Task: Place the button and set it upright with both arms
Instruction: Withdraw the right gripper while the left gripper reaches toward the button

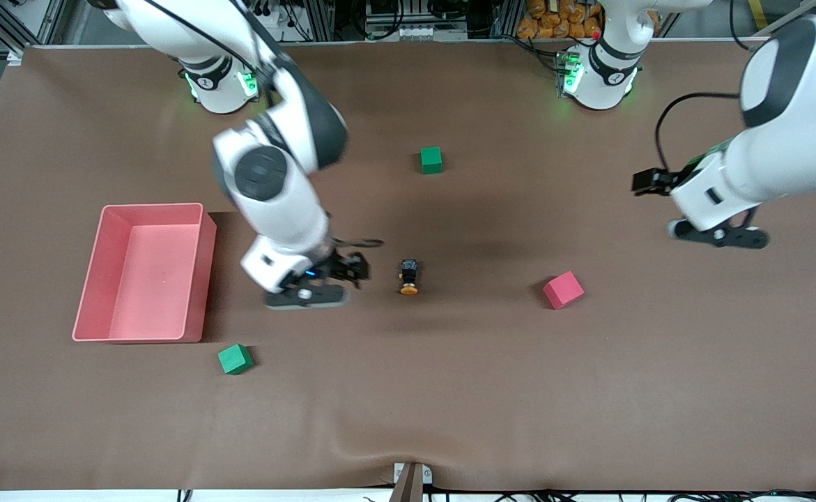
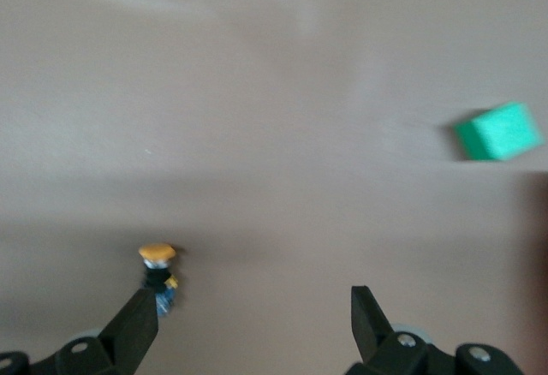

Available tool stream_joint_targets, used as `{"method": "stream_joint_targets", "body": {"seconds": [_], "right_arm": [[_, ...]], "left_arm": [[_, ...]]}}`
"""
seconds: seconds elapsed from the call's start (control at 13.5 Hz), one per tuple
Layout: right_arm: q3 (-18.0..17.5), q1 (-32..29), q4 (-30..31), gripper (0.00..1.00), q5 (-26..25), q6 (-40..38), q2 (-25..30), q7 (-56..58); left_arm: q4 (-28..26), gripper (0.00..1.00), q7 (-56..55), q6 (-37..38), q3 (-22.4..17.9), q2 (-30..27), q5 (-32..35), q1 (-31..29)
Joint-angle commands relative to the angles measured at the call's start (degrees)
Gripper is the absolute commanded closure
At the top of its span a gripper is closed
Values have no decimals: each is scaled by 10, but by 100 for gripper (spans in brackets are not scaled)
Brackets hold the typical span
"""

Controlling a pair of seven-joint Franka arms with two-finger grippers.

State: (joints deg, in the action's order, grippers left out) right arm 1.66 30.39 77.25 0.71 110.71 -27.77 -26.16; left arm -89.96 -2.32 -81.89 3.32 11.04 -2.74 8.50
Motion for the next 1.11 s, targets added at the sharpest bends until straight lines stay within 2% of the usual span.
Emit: {"method": "stream_joint_targets", "body": {"seconds": [0.0,0.15,0.44,0.59,0.81,1.04], "right_arm": [[-12,-35,95,0,-9,-50,106,14],[-16,-80,151,0,-8,-75,181,28],[-19,-180,153,0,-7,-189,262,95],[-18,-232,152,0,-5,-232,291,193],[-20,-302,145,0,-2,-266,309,240],[-10,-335,131,0,-5,-275,310,326]], "left_arm": [[34,0,-13,5,-2,49,-25,19],[40,0,-49,4,-2,74,-42,42],[80,0,-106,0,-2,136,-47,88],[103,0,-112,-12,-2,168,-47,103],[108,0,-113,-49,-2,199,-75,114],[114,0,-172,-113,-2,232,-96,145]]}}
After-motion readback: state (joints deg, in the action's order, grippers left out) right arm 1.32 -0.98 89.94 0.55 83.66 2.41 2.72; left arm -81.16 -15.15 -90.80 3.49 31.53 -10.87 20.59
